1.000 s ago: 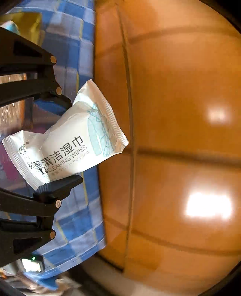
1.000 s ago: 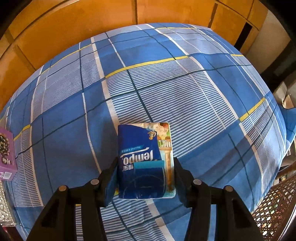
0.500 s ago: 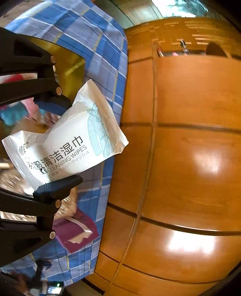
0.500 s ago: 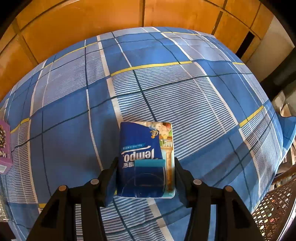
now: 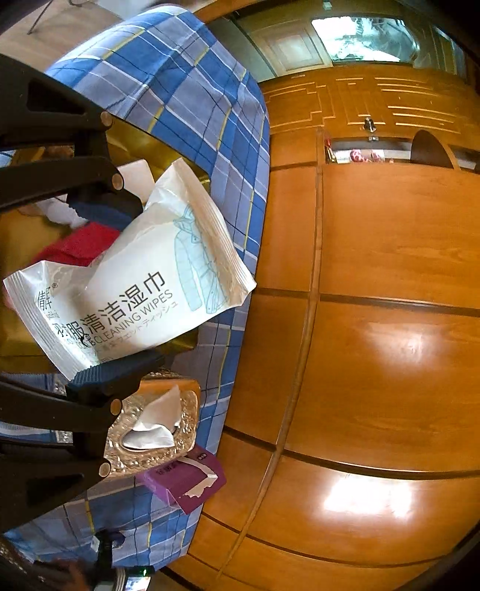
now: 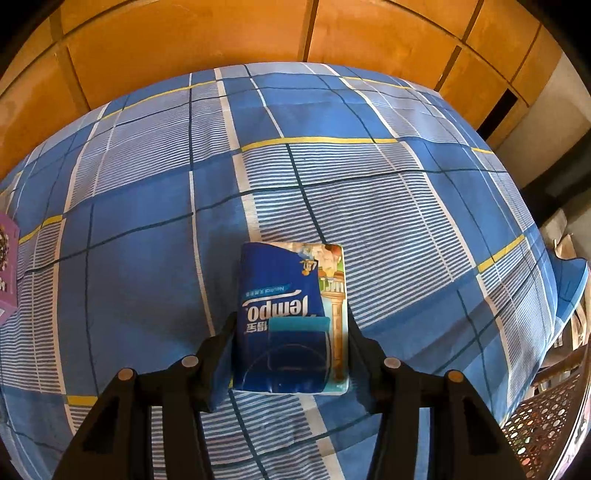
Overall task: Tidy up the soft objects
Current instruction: 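Carry the white wipes pack into the gold tray and open the left tool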
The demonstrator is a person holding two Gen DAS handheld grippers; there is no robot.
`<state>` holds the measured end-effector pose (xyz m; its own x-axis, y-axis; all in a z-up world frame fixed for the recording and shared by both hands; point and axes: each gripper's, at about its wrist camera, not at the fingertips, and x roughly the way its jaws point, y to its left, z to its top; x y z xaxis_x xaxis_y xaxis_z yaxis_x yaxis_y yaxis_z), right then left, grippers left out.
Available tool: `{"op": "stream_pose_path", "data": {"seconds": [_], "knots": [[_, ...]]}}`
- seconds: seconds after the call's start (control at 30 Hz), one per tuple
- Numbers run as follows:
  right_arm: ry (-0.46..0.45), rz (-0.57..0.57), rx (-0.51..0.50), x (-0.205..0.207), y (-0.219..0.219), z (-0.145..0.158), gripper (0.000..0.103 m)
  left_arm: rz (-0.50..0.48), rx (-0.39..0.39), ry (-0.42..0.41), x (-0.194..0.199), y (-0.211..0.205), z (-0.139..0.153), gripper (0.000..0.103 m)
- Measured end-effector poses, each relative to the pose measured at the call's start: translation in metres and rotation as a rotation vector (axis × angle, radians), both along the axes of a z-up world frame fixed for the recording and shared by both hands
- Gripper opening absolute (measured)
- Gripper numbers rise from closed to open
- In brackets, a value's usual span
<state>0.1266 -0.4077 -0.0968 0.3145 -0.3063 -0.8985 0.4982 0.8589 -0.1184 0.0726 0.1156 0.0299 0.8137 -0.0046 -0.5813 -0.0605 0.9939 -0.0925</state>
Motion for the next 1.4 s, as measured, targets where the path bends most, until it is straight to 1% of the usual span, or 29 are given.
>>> {"op": "stream_pose_path", "data": {"seconds": [0.13,0.37,0.43,0.53,0.67,0.8,0.9,0.97,1.03,1.1,1.13,1.27,1.4], "knots": [[-0.004,-0.014,0.022,-0.001,-0.003,0.000,0.053,0.010,-0.006,-0.002,-0.007,0.007,0.000,0.063],[-0.002,0.017,-0.024,-0.002,0.003,0.000,0.052,0.021,-0.016,0.007,-0.015,0.016,-0.005,0.063],[-0.001,0.027,-0.036,0.000,-0.001,-0.001,0.052,0.024,-0.018,0.018,-0.015,0.019,-0.009,0.063],[0.002,0.038,-0.056,-0.001,0.007,0.000,0.052,0.044,-0.029,0.048,-0.017,0.031,-0.019,0.063],[0.004,0.043,-0.062,-0.002,0.011,0.001,0.052,0.117,-0.062,0.091,-0.024,0.067,-0.033,0.063],[0.009,0.057,-0.077,-0.001,0.012,0.002,0.052,0.219,-0.090,0.114,-0.040,0.114,-0.042,0.063],[0.011,0.065,-0.085,-0.001,0.014,0.002,0.052,0.272,-0.143,0.133,-0.051,0.144,-0.047,0.063],[0.013,0.069,-0.089,-0.001,0.015,0.003,0.052,0.290,-0.178,0.151,-0.054,0.156,-0.053,0.063],[0.014,0.072,-0.089,-0.001,0.015,0.003,0.052,0.276,-0.207,0.164,-0.050,0.158,-0.057,0.063],[0.014,0.073,-0.089,-0.001,0.015,0.003,0.052,0.243,-0.253,0.177,-0.042,0.155,-0.061,0.063],[0.015,0.073,-0.089,-0.001,0.015,0.003,0.052,0.235,-0.258,0.186,-0.036,0.153,-0.062,0.063],[0.015,0.076,-0.091,-0.001,0.015,0.003,0.052,0.185,-0.222,0.207,-0.004,0.132,-0.064,0.063],[0.016,0.077,-0.091,-0.001,0.015,0.003,0.052,0.161,-0.154,0.245,0.032,0.122,-0.076,0.063]]}}
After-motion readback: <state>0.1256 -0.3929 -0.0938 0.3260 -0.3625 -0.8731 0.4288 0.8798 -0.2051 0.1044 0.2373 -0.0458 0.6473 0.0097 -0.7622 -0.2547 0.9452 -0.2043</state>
